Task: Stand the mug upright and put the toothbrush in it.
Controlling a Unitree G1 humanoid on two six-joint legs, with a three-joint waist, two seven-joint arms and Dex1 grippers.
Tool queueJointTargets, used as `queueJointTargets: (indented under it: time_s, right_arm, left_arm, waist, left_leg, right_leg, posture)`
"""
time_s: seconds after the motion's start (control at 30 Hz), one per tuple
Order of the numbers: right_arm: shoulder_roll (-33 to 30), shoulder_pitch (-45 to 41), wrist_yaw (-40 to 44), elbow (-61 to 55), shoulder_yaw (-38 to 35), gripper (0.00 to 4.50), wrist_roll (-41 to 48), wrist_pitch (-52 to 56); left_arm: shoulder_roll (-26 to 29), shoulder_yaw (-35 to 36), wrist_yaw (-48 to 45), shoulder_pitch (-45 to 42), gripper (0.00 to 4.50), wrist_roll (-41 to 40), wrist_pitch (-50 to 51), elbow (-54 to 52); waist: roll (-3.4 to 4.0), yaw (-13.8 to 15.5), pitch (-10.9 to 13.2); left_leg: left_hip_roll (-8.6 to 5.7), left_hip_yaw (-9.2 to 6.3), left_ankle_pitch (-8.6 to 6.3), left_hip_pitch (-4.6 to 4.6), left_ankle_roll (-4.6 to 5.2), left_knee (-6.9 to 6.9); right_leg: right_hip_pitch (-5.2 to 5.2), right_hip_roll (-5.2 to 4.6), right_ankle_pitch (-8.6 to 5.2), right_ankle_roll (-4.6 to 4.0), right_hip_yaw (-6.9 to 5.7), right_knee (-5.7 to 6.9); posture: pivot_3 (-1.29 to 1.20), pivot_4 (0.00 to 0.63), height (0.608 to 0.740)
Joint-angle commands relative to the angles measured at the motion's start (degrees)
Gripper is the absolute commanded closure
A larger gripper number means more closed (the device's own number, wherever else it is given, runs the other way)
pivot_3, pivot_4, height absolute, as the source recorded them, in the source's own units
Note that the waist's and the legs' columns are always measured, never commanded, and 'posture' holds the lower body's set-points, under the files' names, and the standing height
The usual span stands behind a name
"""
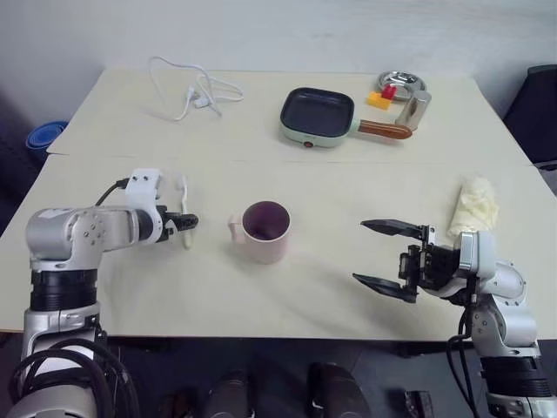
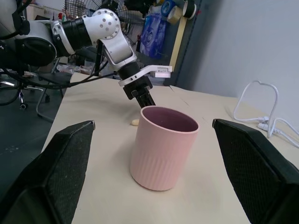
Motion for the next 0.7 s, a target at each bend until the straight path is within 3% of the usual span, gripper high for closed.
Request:
queueJointTargets:
  time_s: [0.03, 0.23, 0.3, 0.33, 0.5, 0.6, 0.7]
  right_arm:
    - [-0.02, 1.16, 0.50, -0.54, -1.61, 0.28, 1.72, -0.47]
    - [-0.23, 1.15, 0.85, 1.59, -2.49, 0.28, 1.56, -0.93]
    - [-0.50, 1.44, 1.04, 2.19, -2.85, 0.28, 1.50, -0.90]
    - [-1.19, 2.55, 0.64, 2.35, -3.52, 0.28, 1.48, -0.08]
    - [-2.33, 6.96, -0.82, 1.11, -6.16, 0.28, 1.62, 0.48]
    - [-1.99, 9.38, -2.45, -0.61, -7.62, 0.28, 1.58, 0.31]
    - [-1.41, 11.39, -4.18, -2.62, -8.15, 0.28, 1.31, 0.04]
  left_arm:
    - [-0.38, -3.82, -4.27, -1.51, 1.50, 2.31, 0.11, 2.74]
    - [-0.06, -6.46, -9.37, -1.29, 3.35, 6.07, -2.73, 5.42]
    - [-0.74, -4.49, -10.81, -0.76, 3.96, 6.48, -5.85, 5.05]
    - [-2.40, 0.17, -13.68, -0.31, 4.20, 4.88, -13.77, 3.40]
    - [-7.89, 11.44, -31.17, 1.80, 4.32, -4.04, -35.33, -4.71]
    - [-11.47, 10.82, -42.44, 3.71, 4.32, -8.93, -42.31, -10.05]
    - [-16.81, 7.23, -46.14, 4.55, 4.32, -12.22, -43.52, -12.24]
  waist:
    - [0.00, 0.19, 0.00]
    - [0.02, 0.61, -0.01]
    - [0.02, 0.74, -0.01]
    - [0.03, 0.86, -0.02]
    - [-0.20, 1.35, 0.12]
    - [-0.16, 1.32, 0.10]
    - [-0.10, 1.37, 0.06]
  left_leg:
    - [0.00, 0.00, 0.00, 0.01, 0.00, 0.00]
    - [-0.01, 0.02, 0.02, 0.05, 0.04, 0.02]
    - [-0.01, 0.02, 0.03, 0.05, 0.04, 0.02]
    - [0.00, 0.02, 0.03, 0.05, 0.05, 0.03]
    - [0.12, -0.02, 0.03, -0.17, 0.06, 0.09]
    - [0.07, 0.01, 0.03, -0.16, 0.06, 0.09]
    - [-0.01, 0.06, 0.03, 0.00, 0.06, 0.10]
  right_leg:
    - [0.00, -0.01, 0.00, 0.00, 0.00, 0.01]
    - [0.02, -0.07, 0.00, 0.01, 0.05, 0.05]
    - [0.02, -0.07, 0.00, 0.01, 0.06, 0.06]
    - [0.02, -0.07, 0.00, 0.01, 0.06, 0.06]
    - [-0.08, -0.11, 0.00, 0.01, -0.02, 0.03]
    - [-0.10, -0.12, 0.01, 0.02, -0.02, 0.03]
    - [0.03, -0.10, 0.02, 0.04, 0.02, 0.04]
  posture:
    - [0.00, 0.150, 0.740]
    - [0.00, 0.150, 0.740]
    - [0.00, 0.150, 0.740]
    - [0.00, 0.150, 0.740]
    - [0.00, 0.150, 0.740]
    - [0.00, 0.150, 0.740]
    - [0.00, 0.150, 0.740]
